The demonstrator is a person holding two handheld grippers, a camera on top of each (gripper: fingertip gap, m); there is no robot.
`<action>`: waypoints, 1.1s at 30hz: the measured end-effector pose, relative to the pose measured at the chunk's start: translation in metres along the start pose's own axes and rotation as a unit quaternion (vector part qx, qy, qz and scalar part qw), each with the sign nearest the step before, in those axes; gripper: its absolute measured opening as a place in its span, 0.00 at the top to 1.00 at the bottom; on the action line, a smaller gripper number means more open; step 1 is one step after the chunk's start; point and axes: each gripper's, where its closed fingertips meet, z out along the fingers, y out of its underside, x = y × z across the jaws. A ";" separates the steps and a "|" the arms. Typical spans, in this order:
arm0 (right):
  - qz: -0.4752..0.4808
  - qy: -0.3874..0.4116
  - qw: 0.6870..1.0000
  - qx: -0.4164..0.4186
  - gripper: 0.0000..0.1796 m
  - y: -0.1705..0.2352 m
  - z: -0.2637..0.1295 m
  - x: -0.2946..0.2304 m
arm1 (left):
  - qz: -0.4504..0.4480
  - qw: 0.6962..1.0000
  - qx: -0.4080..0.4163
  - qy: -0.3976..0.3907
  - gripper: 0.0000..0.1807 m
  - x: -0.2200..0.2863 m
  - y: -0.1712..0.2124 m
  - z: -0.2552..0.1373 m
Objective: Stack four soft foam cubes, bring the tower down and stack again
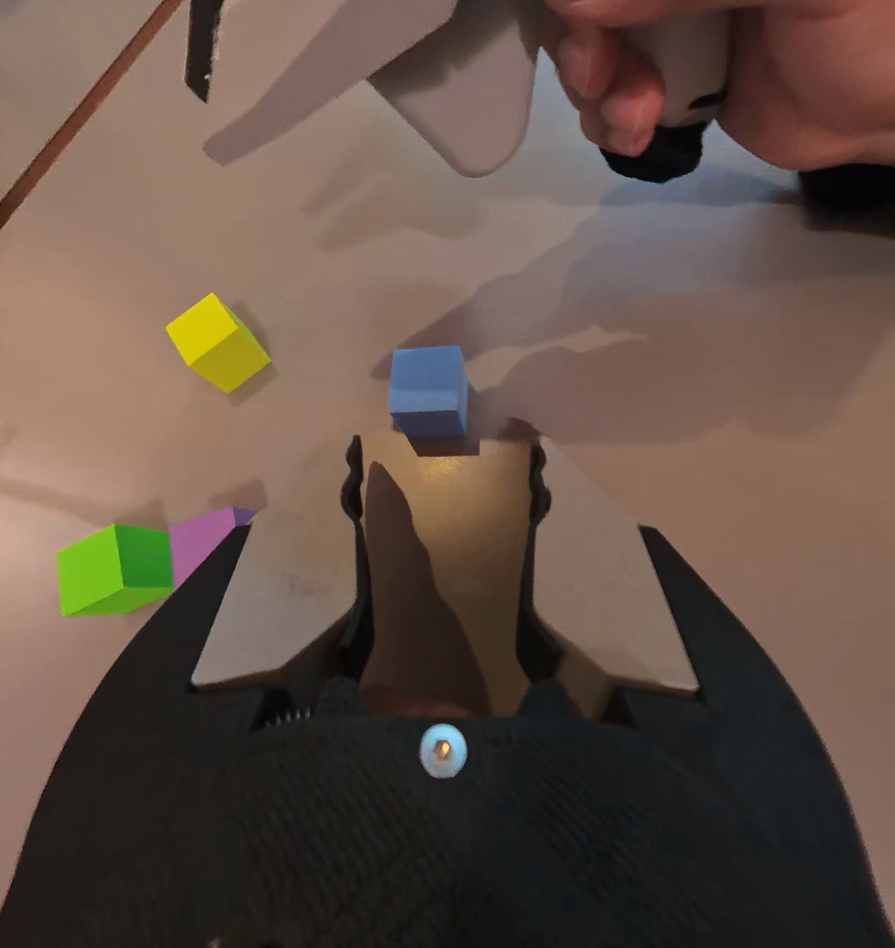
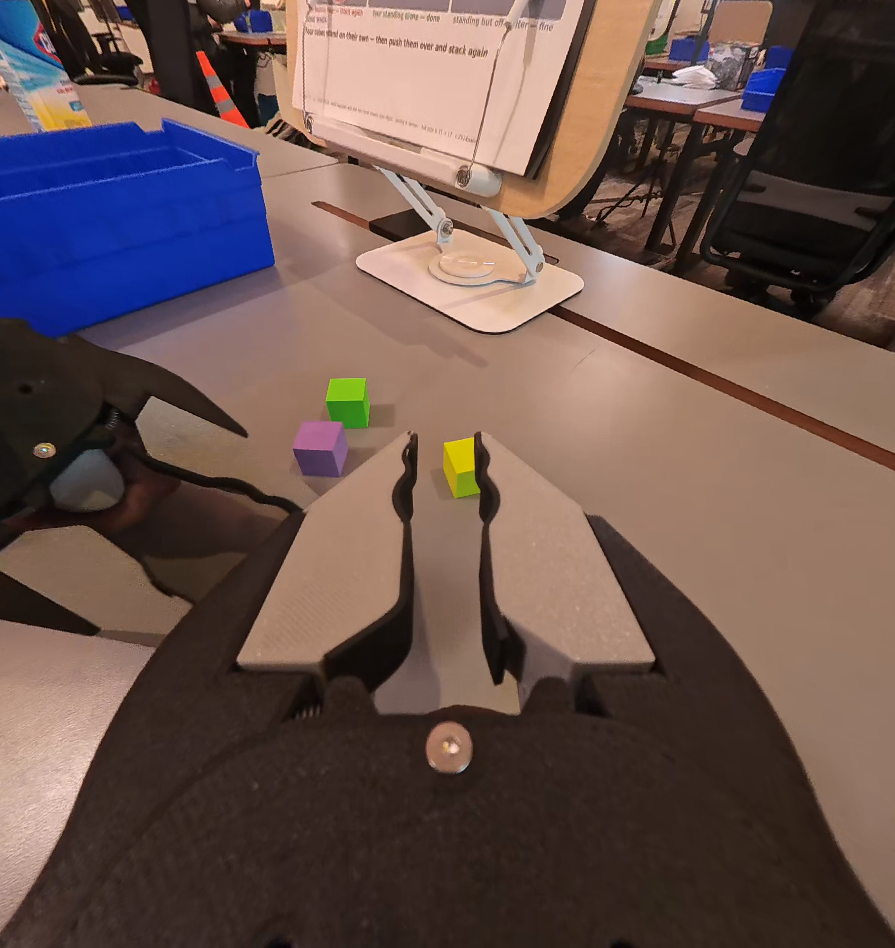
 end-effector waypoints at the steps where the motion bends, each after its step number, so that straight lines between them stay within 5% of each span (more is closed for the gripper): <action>1: 0.001 0.000 1.000 0.003 0.89 -0.002 -0.001 0.000 | 0.000 1.000 -0.001 0.001 0.65 0.000 -0.001 0.002; 7: 0.004 -0.004 1.000 0.004 0.89 -0.001 0.000 -0.001 | 0.000 1.000 -0.004 -0.006 0.73 0.000 -0.010 0.013; 10: 0.002 -0.002 1.000 0.001 0.89 0.001 0.001 0.000 | -0.001 1.000 -0.004 -0.013 0.85 -0.002 -0.011 0.015; 17: 0.007 0.001 1.000 -0.003 0.89 0.004 0.001 0.003 | -0.007 1.000 0.003 -0.017 0.85 -0.004 -0.012 0.013; 25: 0.000 0.004 1.000 -0.019 0.90 0.012 0.009 0.003 | -0.061 0.987 0.066 -0.130 0.85 -0.049 -0.035 0.009; 28: -0.003 0.009 1.000 -0.017 0.90 0.012 0.007 0.005 | -0.096 0.982 0.083 -0.141 0.71 -0.058 -0.035 0.002; 33: 0.005 0.012 1.000 -0.008 0.90 0.008 0.002 0.009 | -0.090 0.977 0.078 -0.176 0.71 -0.083 -0.014 -0.019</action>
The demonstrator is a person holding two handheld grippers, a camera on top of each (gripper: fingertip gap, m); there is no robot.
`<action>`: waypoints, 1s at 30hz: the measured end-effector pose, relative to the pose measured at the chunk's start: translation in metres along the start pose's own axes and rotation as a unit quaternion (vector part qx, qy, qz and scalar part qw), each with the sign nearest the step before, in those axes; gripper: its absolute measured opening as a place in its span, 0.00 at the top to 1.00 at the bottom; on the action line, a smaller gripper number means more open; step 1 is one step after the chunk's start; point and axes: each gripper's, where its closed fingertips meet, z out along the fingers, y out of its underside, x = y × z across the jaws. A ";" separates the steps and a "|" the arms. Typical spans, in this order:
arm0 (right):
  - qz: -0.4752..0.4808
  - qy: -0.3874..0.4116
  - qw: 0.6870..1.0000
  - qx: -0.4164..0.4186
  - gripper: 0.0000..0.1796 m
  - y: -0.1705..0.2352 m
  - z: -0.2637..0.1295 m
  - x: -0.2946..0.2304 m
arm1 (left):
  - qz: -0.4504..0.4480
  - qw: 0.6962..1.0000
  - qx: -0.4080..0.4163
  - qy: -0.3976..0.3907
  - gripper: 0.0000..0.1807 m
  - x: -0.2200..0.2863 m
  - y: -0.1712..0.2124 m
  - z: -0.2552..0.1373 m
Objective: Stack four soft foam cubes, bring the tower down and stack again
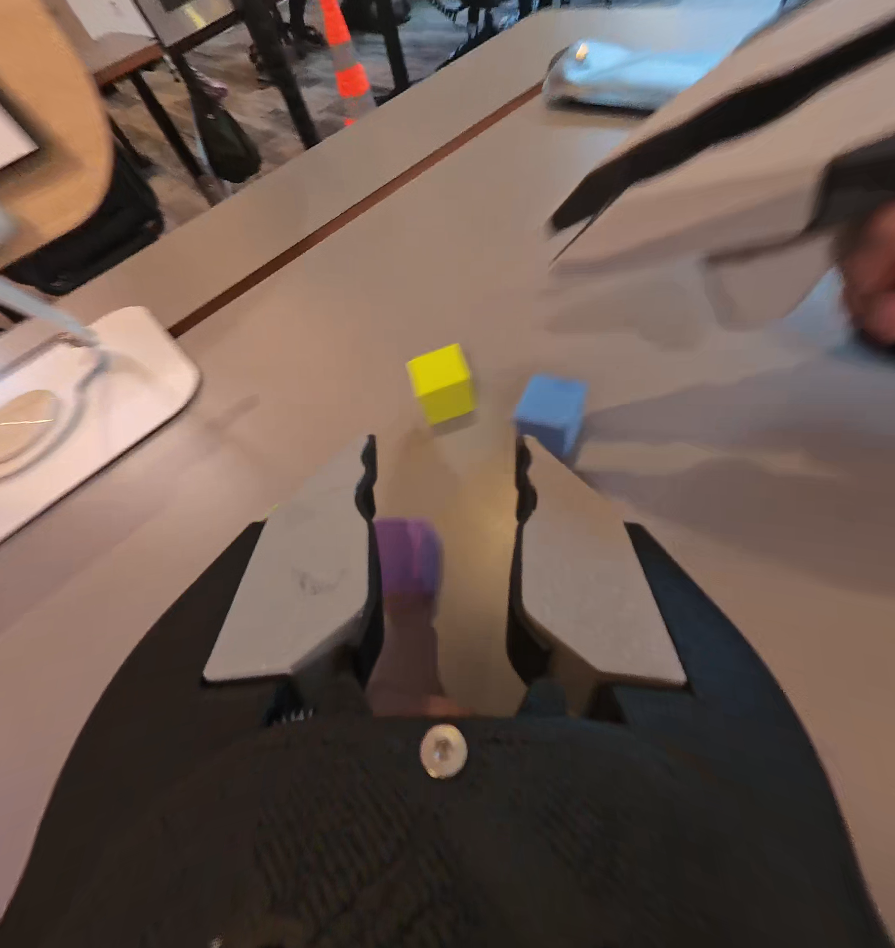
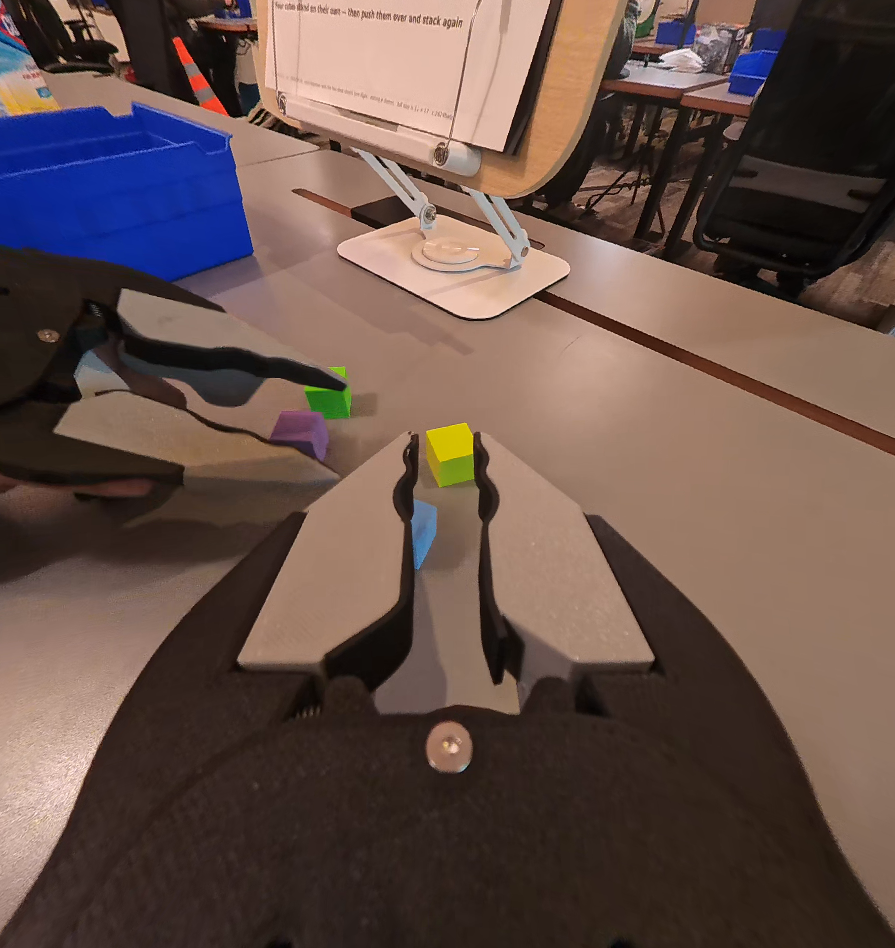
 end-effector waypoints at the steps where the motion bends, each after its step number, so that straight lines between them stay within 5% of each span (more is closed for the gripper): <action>1: 0.000 0.000 1.000 0.002 0.90 -0.001 -0.001 0.001 | 0.005 1.000 -0.005 -0.006 0.72 -0.008 0.005 -0.004; 30: -0.014 -0.010 1.000 0.005 0.90 -0.005 -0.004 -0.007 | 0.017 0.995 -0.086 0.056 0.85 -0.011 0.044 -0.015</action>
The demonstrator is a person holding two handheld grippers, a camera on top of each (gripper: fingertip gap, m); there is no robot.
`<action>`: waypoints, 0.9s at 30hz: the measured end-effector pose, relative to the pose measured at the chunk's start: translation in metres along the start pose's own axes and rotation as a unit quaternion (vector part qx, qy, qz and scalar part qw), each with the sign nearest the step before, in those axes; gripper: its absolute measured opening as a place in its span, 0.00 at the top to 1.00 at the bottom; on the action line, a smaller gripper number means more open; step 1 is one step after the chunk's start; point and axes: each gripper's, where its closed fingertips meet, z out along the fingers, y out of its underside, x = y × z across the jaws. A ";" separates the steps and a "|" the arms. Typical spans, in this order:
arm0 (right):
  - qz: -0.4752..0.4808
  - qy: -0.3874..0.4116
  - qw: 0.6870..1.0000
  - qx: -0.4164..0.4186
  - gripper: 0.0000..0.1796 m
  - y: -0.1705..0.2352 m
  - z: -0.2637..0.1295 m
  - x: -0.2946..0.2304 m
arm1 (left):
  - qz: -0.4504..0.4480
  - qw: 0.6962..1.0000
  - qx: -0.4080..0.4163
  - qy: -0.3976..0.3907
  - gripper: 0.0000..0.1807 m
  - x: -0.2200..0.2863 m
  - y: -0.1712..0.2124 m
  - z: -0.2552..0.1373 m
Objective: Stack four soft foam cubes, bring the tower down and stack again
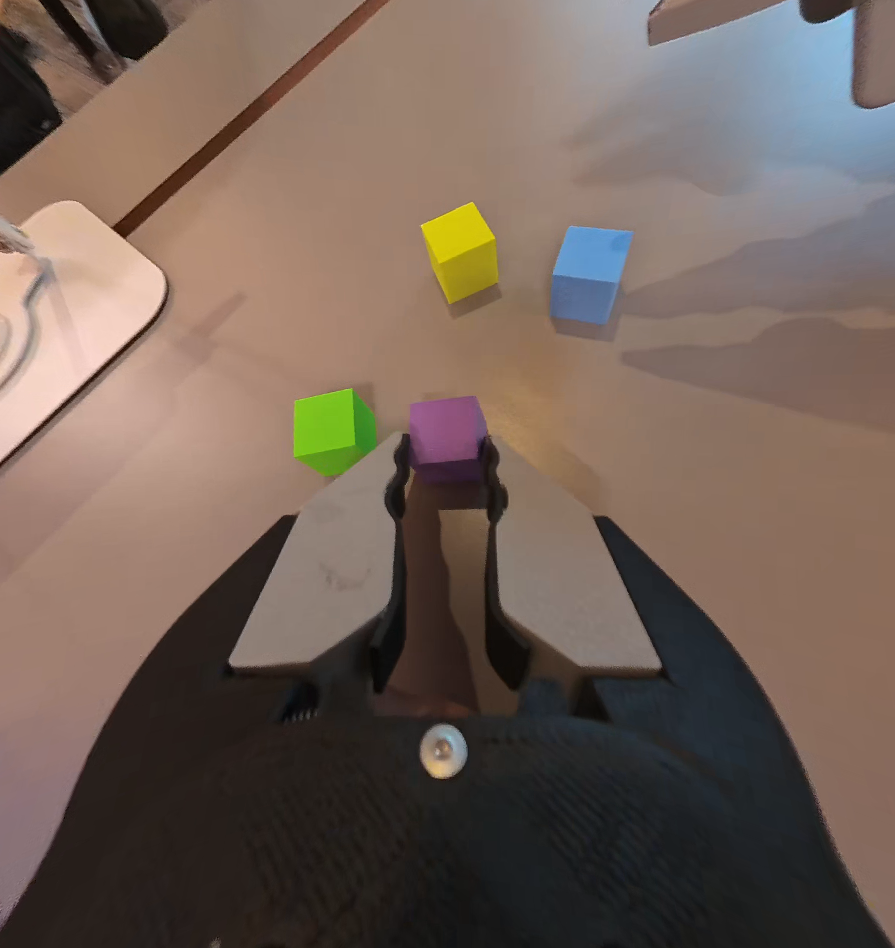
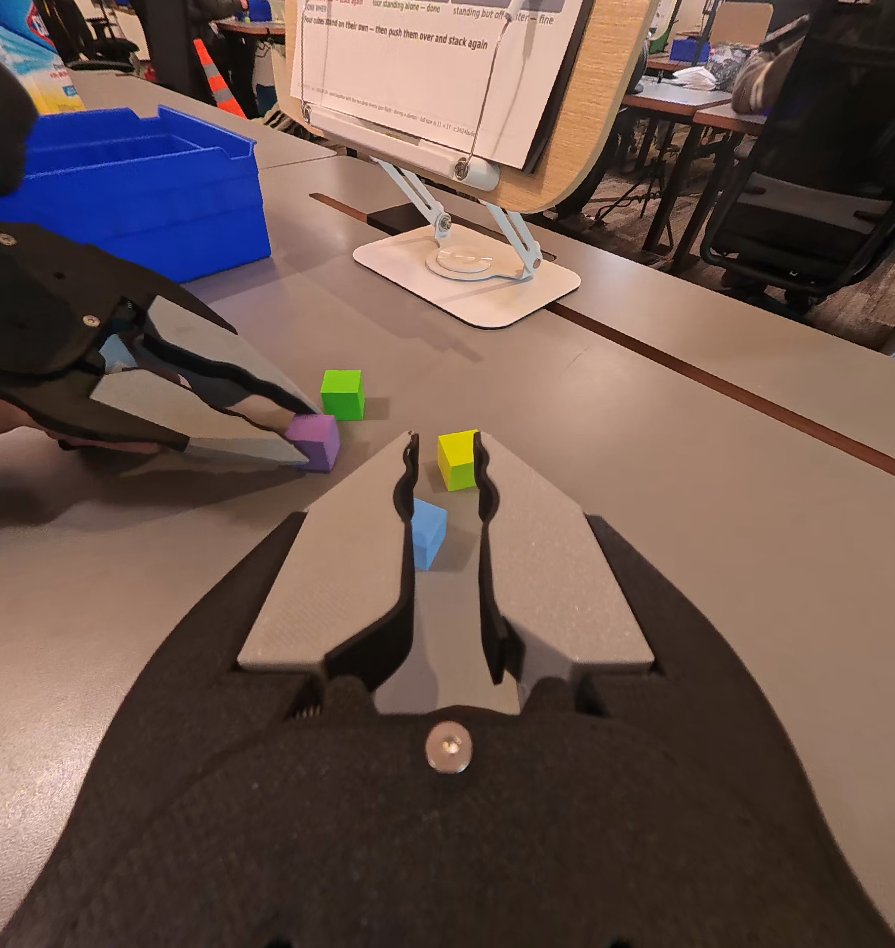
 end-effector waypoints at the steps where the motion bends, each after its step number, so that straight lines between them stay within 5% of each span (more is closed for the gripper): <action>1: 0.000 0.000 1.000 0.000 0.90 0.000 0.000 0.000 | 0.000 1.000 -0.001 0.010 0.85 0.001 0.001 0.000; 13: -0.001 -0.006 1.000 0.000 0.90 0.000 0.000 -0.003 | 0.153 0.967 0.015 0.202 0.86 0.054 0.023 -0.043; 27: -0.005 -0.006 1.000 -0.006 0.90 0.003 0.003 -0.004 | 0.229 0.952 0.008 0.205 0.86 0.072 0.027 -0.053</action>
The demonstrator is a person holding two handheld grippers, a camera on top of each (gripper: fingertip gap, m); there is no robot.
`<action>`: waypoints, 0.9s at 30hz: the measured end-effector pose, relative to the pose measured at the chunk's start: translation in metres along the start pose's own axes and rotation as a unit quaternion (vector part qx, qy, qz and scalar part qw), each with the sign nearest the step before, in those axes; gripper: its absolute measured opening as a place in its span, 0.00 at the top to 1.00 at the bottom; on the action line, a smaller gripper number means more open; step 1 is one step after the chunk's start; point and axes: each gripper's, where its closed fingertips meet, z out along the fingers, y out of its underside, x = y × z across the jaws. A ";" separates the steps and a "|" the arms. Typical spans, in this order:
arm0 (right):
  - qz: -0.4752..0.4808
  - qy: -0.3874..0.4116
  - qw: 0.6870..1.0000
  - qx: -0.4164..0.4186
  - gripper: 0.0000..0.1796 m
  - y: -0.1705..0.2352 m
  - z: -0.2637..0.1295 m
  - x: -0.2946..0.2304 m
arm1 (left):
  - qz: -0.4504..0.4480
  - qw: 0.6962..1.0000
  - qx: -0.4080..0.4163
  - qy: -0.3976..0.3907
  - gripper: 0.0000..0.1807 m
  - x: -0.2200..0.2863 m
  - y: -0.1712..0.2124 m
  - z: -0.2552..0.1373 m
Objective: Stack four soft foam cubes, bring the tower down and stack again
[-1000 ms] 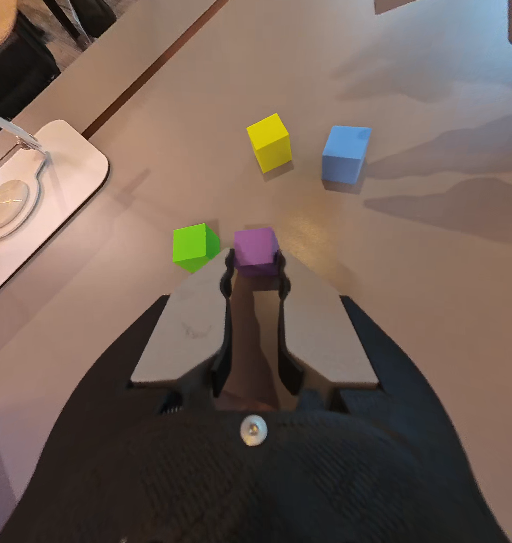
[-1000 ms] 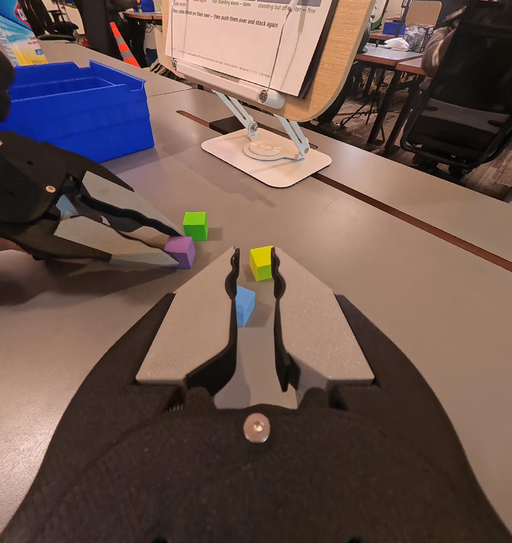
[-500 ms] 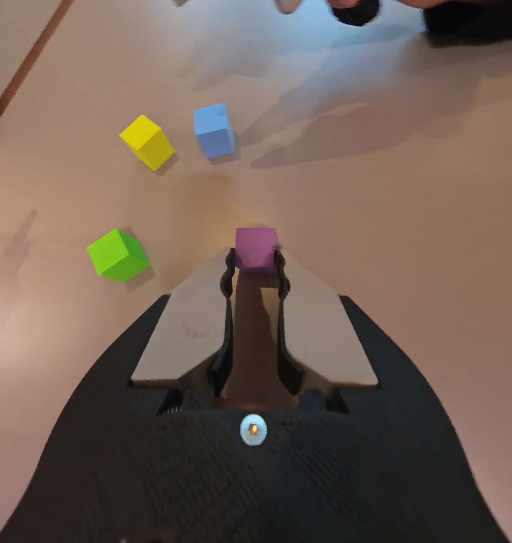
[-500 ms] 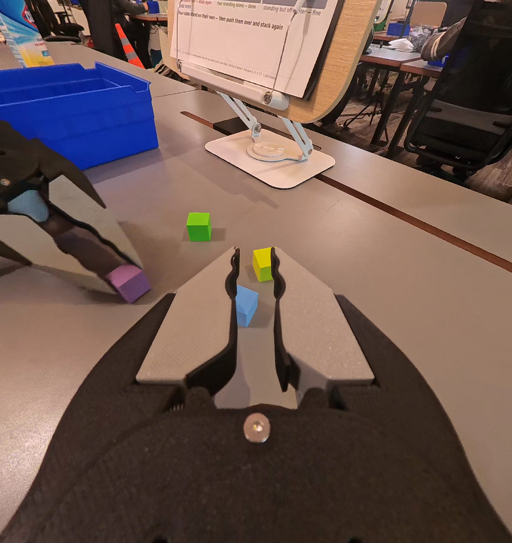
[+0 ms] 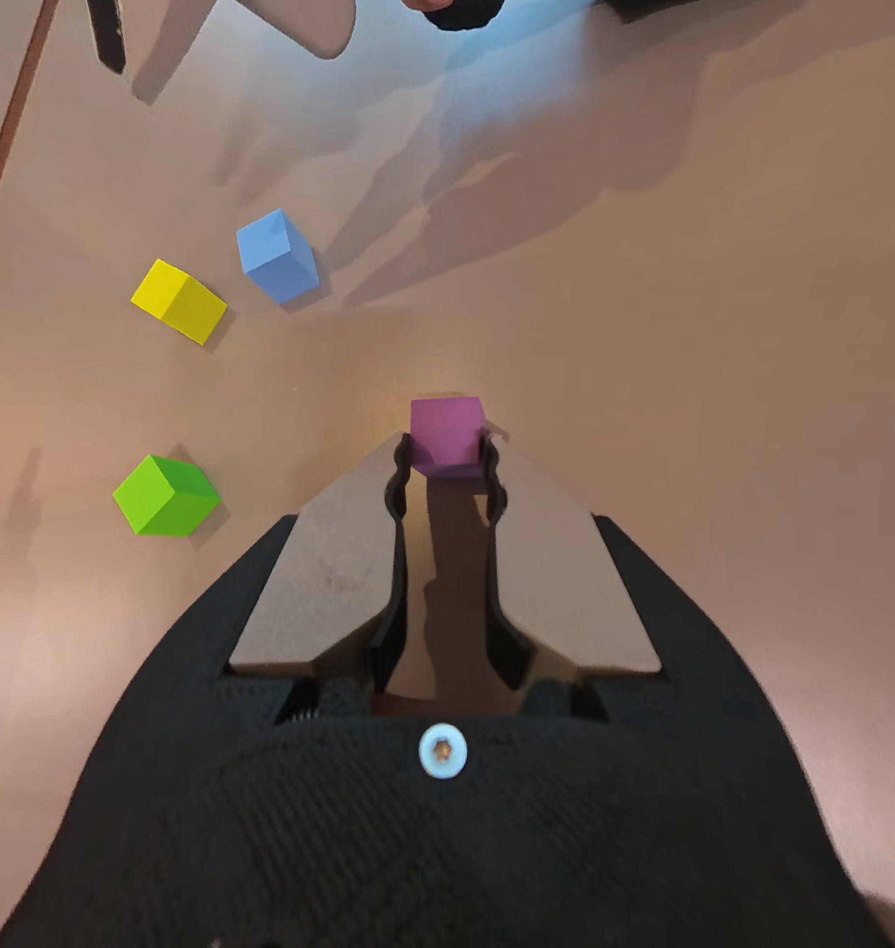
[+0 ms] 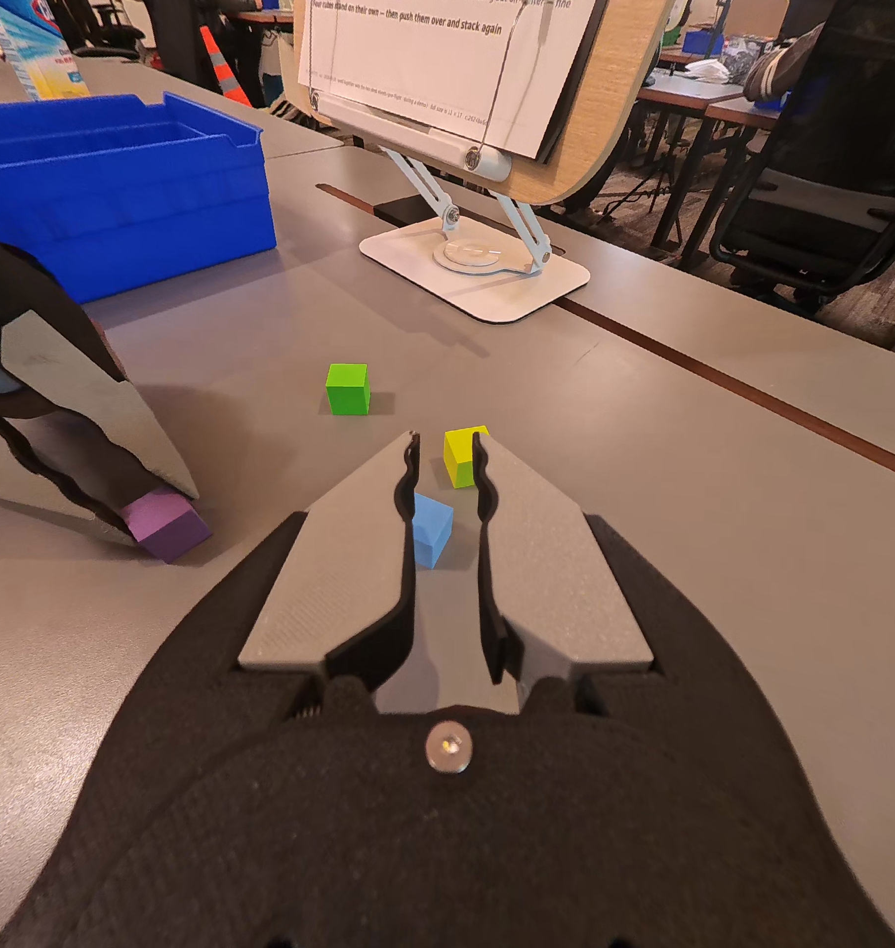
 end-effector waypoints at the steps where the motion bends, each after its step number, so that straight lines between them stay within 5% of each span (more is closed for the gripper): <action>1: 0.000 -0.001 1.000 -0.001 0.90 0.000 0.000 0.000 | -0.001 1.000 0.001 0.001 0.86 0.000 0.000 0.000; 17: -0.002 -0.002 1.000 0.001 0.90 -0.001 0.000 -0.001 | -0.007 1.000 0.013 0.000 0.85 -0.001 0.000 0.002; 27: -0.002 0.000 1.000 0.006 0.90 -0.004 -0.002 -0.001 | -0.070 0.995 0.067 -0.008 0.67 -0.015 -0.012 -0.016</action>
